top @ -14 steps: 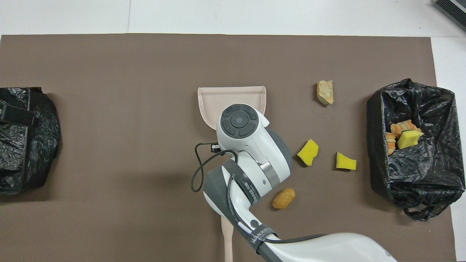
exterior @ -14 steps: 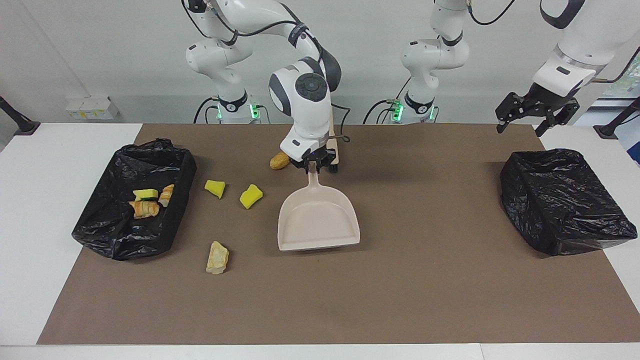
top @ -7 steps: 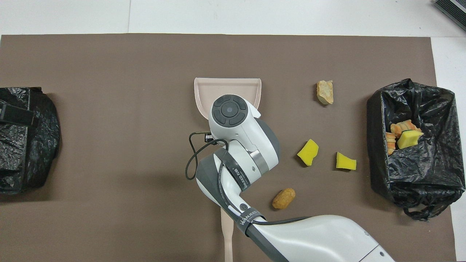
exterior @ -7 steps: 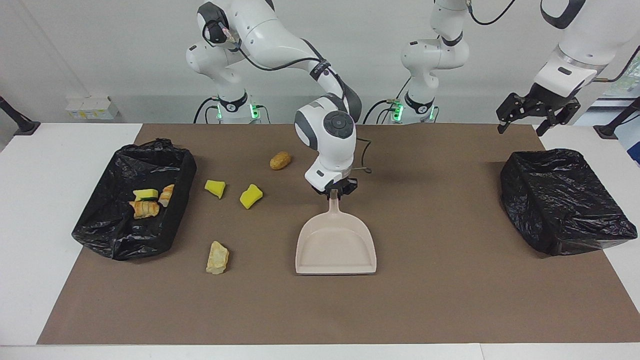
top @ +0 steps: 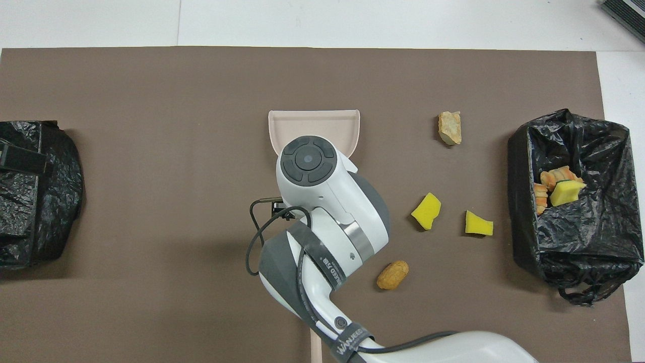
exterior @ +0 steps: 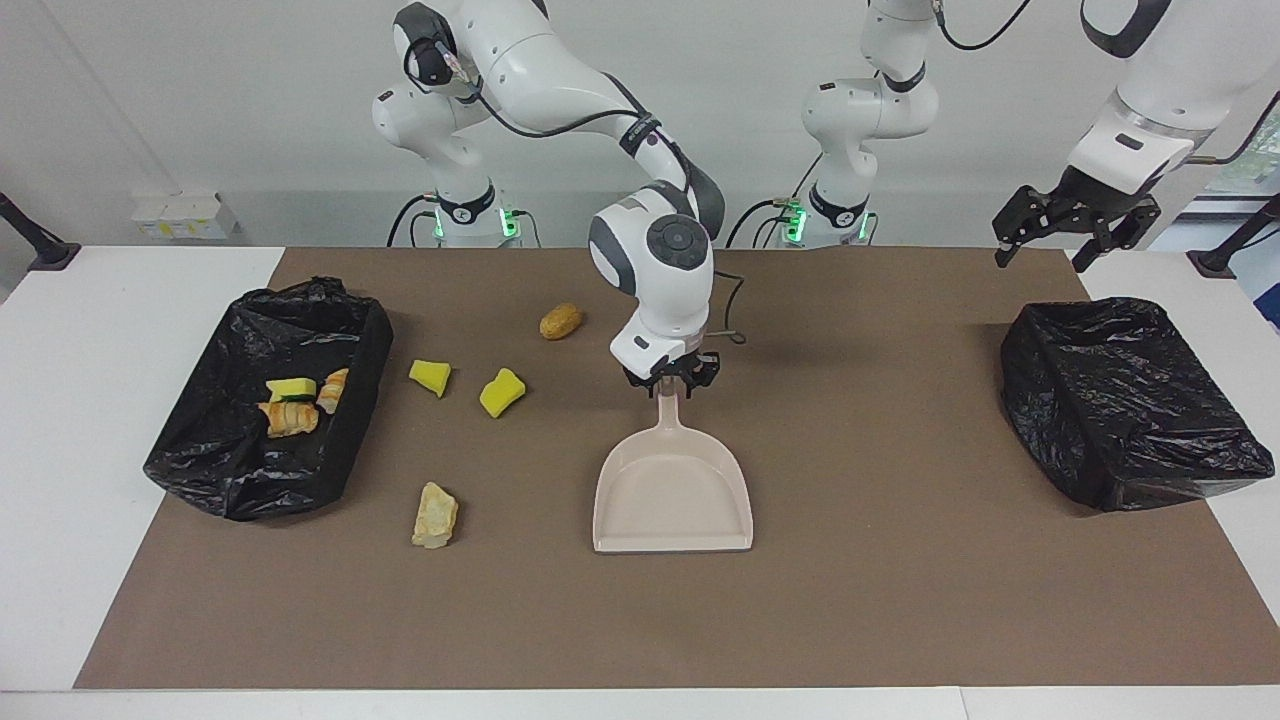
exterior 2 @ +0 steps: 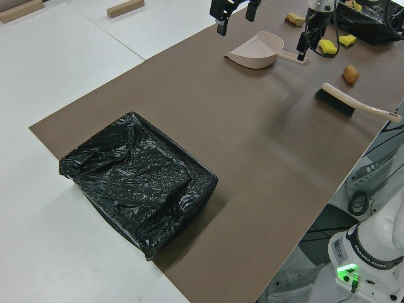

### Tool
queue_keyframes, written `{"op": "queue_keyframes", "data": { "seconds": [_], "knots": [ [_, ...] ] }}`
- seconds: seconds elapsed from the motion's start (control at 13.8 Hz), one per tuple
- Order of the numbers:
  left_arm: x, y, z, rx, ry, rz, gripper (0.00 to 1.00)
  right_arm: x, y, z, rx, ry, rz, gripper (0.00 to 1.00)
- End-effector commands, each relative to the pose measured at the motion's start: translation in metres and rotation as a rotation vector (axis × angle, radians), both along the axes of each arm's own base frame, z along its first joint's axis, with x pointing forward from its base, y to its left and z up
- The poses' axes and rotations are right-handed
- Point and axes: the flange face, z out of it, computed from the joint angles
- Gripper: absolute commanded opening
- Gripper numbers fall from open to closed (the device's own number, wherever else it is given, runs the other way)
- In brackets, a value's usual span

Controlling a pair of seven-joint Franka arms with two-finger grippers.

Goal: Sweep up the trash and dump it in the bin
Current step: 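Return the dustpan to the table center and release it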

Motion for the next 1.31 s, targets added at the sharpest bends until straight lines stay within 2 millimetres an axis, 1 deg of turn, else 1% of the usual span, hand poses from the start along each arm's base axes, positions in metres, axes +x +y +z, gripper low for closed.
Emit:
{"op": "queue_keyframes", "data": {
  "seconds": [0.0, 0.07, 0.15, 0.22, 0.29, 0.36, 0.44, 0.51, 0.65, 0.8, 0.94, 1.02, 1.09, 1.16, 1.24],
  "knots": [
    [-0.004, 0.001, 0.007, 0.010, -0.009, 0.014, 1.00, -0.042, -0.011, 0.008, 0.042, 0.121, -0.010, 1.00],
    [-0.004, 0.002, 0.008, 0.010, -0.009, 0.016, 1.00, -0.051, -0.014, 0.008, 0.037, 0.157, 0.021, 1.00],
    [-0.004, 0.002, 0.007, 0.010, -0.007, 0.016, 1.00, -0.064, -0.015, 0.006, 0.022, 0.183, 0.056, 1.00],
    [-0.004, 0.002, 0.007, 0.010, -0.006, 0.015, 1.00, -0.084, -0.012, 0.003, 0.006, 0.200, 0.084, 1.00],
    [-0.004, 0.002, 0.007, 0.010, -0.006, 0.015, 1.00, -0.098, -0.015, -0.001, -0.007, 0.213, 0.089, 1.00],
    [-0.004, 0.002, 0.007, 0.010, -0.006, 0.014, 1.00, -0.108, -0.021, -0.005, -0.019, 0.226, 0.089, 1.00],
    [-0.004, 0.002, 0.008, 0.010, -0.009, 0.016, 1.00, -0.129, -0.014, -0.007, -0.016, 0.235, 0.107, 1.00],
    [-0.004, 0.002, 0.007, 0.010, -0.007, 0.016, 1.00, -0.143, -0.010, -0.009, -0.006, 0.240, 0.115, 1.00],
    [-0.004, 0.002, 0.008, 0.010, -0.009, 0.016, 1.00, -0.156, -0.015, -0.015, -0.009, 0.234, 0.118, 1.00],
    [-0.004, 0.002, 0.007, 0.010, -0.007, 0.019, 1.00, -0.162, -0.018, -0.020, -0.017, 0.243, 0.118, 1.00],
    [-0.007, -0.012, 0.008, 0.004, -0.010, -0.003, 1.00, -0.166, -0.021, -0.021, -0.009, 0.241, 0.110, 1.00],
    [-0.009, -0.020, 0.003, 0.000, -0.006, -0.017, 1.00, -0.174, -0.020, -0.026, 0.007, 0.237, 0.108, 1.00],
    [-0.011, -0.036, 0.000, 0.000, 0.001, -0.048, 1.00, -0.191, -0.013, -0.027, 0.032, 0.209, 0.126, 1.00],
    [-0.013, -0.053, -0.008, -0.003, 0.015, -0.078, 1.00, -0.207, -0.012, -0.034, 0.045, 0.187, 0.138, 1.00],
    [-0.015, -0.074, -0.017, -0.022, 0.024, -0.114, 1.00, -0.215, -0.017, -0.042, 0.045, 0.185, 0.135, 1.00]
  ]
}}
